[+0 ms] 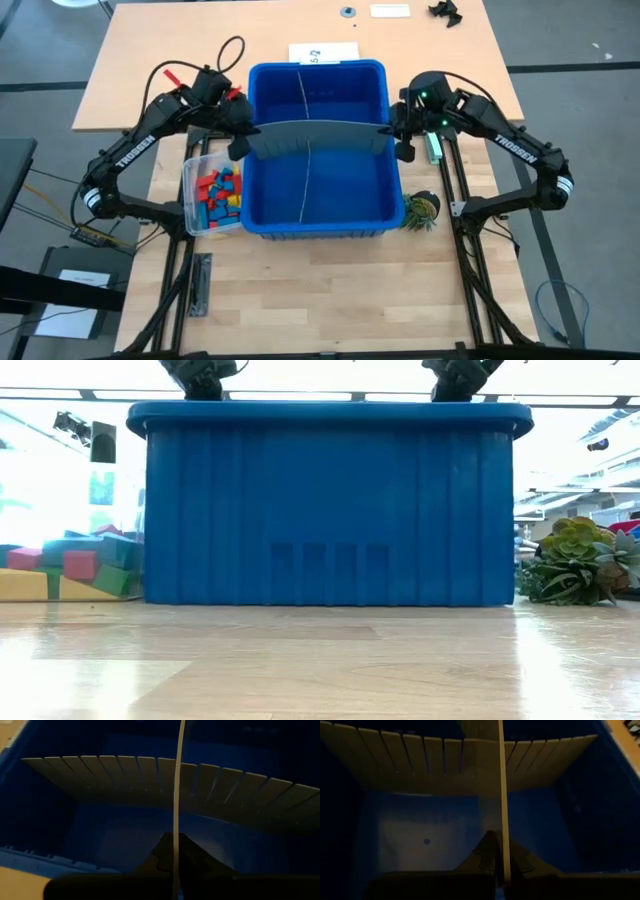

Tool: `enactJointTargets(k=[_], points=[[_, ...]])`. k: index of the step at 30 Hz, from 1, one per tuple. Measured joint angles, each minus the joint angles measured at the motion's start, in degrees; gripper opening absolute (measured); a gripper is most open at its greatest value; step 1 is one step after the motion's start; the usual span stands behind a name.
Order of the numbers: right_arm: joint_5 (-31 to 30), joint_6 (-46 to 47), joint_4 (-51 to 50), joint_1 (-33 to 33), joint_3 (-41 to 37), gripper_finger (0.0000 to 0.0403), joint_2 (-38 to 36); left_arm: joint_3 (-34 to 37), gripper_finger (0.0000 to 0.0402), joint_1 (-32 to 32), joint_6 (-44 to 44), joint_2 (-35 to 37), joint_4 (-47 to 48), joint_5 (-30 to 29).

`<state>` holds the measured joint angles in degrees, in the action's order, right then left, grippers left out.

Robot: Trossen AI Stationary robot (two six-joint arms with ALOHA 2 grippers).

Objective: Sort Items/Unsort Items

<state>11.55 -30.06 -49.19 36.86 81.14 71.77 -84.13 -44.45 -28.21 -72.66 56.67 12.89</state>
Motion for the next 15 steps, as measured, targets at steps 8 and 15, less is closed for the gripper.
enactJointTargets(k=[8, 15], points=[[-0.35, 0.39, 0.50, 0.07, 0.49, 0.0007, 0.02, -0.06, 0.0015, -0.04, -0.30, 0.00, -3.77, -3.06], [-0.28, 0.52, 0.47, 0.07, 0.51, 0.0007, 0.02, -0.06, 0.0015, -0.07, -0.32, -0.02, -5.55, -4.94]])
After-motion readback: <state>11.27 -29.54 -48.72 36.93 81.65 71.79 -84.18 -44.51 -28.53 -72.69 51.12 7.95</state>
